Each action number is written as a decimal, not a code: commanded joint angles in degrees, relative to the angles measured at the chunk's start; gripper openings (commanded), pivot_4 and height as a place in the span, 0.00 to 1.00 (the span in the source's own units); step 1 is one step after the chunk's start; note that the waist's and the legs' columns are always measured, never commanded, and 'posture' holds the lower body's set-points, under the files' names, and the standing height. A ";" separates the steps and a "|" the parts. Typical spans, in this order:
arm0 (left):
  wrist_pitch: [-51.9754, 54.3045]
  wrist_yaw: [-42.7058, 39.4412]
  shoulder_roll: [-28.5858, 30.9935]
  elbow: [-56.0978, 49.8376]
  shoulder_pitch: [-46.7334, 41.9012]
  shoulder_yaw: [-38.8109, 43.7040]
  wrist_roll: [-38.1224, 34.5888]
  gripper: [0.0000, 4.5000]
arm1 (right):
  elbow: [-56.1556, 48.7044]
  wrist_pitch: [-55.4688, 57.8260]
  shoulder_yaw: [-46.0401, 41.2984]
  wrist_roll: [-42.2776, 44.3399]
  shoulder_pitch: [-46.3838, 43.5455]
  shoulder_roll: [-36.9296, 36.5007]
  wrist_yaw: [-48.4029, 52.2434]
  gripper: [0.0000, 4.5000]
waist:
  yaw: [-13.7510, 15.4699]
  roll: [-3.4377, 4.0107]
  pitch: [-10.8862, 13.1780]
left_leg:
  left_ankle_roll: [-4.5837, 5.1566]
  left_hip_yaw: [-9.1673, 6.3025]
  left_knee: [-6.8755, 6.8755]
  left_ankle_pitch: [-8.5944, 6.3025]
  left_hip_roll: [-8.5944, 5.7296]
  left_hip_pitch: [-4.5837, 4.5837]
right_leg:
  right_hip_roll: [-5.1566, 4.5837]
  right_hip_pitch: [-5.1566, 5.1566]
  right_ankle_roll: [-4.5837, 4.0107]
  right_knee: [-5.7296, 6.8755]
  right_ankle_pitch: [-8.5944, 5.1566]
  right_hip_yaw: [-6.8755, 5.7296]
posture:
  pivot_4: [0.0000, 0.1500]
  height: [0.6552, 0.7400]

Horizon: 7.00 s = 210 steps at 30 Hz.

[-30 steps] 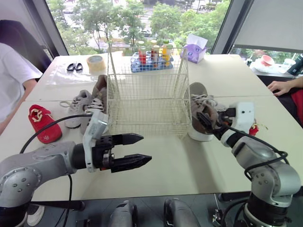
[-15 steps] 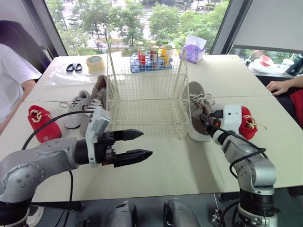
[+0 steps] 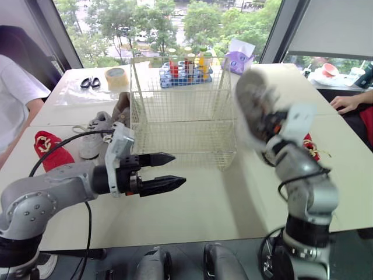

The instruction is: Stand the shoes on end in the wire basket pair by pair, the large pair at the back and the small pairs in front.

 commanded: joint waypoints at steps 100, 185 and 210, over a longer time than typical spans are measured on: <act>-10.64 14.04 -32.99 26.43 -25.60 18.49 -3.68 0.13 | 17.08 -10.34 2.88 48.92 -23.83 6.42 24.85 0.36 | -0.08 -0.70 0.09 | -0.07 -0.05 0.23 0.05 0.02 0.25 | -0.16 0.26 0.23 0.54 -0.04 -0.13 | 1.00 1.00; -4.48 3.01 4.73 54.74 -39.33 -11.00 45.16 1.00 | -2.05 17.20 4.13 32.92 -12.55 -34.16 62.52 0.99 | 0.16 -0.63 0.13 | -0.22 0.03 0.13 0.12 -0.01 0.24 | -0.06 0.08 0.21 0.56 -0.06 -0.18 | 1.00 1.00; -29.98 -4.18 -13.05 105.98 -59.94 -15.05 75.91 0.07 | -13.90 20.24 12.21 34.38 -9.86 -33.66 42.18 1.00 | 1.31 -0.82 0.08 | 0.10 0.07 0.37 -0.05 0.01 -0.01 | -0.16 -0.07 0.20 0.57 -0.04 -0.14 | 1.00 1.00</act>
